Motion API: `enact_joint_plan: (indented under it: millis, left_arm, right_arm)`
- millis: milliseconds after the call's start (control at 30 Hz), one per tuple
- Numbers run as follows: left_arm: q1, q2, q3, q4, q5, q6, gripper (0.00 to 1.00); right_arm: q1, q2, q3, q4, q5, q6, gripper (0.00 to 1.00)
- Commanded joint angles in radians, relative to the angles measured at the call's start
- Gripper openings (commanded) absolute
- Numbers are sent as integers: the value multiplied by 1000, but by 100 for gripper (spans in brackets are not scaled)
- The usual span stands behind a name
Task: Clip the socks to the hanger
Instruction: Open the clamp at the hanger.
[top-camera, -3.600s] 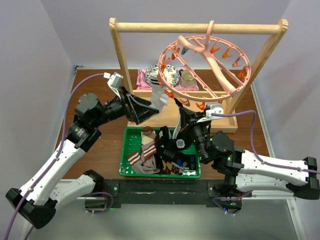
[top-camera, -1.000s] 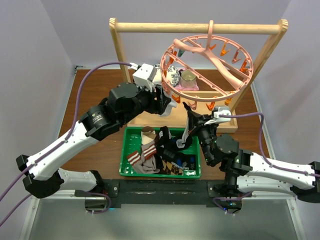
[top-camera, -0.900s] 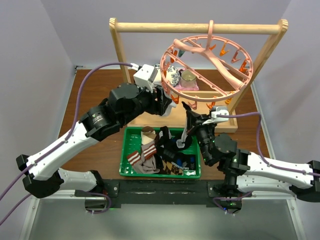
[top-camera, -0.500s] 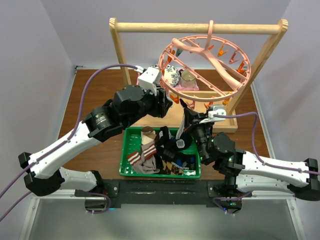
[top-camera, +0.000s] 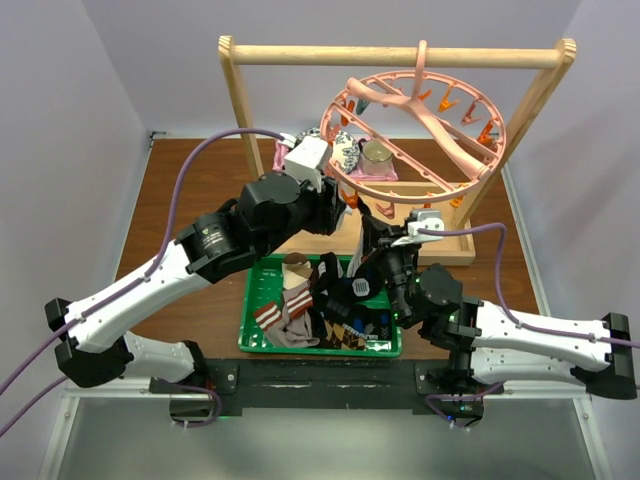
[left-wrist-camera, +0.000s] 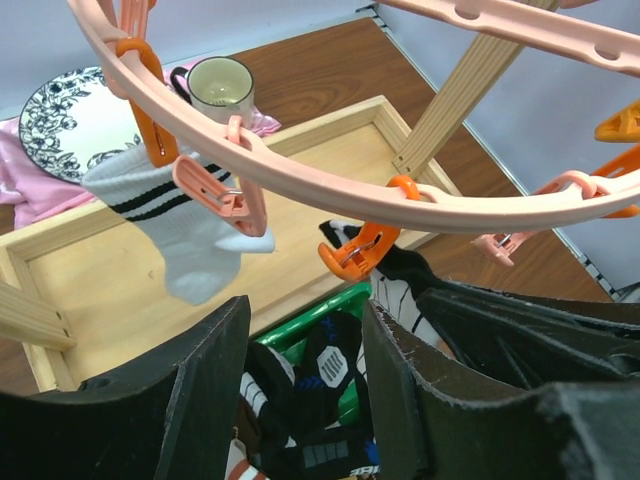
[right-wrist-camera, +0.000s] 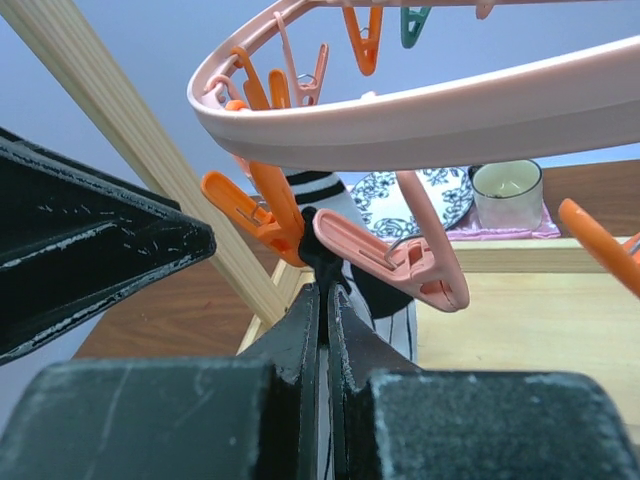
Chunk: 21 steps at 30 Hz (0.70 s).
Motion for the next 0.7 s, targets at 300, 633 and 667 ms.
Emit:
enact_joint_plan:
  millis: [300,633,667]
  left_arm:
    - [-31,66,86,106,-30,-32,58]
    - [-34,83,100,124,-62,-32,64]
    - [-36,83,102,126,-64,-30,64]
  right_arm:
    - [-3,5,50,22,-11,38,0]
    - [-3,8,45,16,-24,52,0]
    - [-3,8,44,18,-24,52,0]
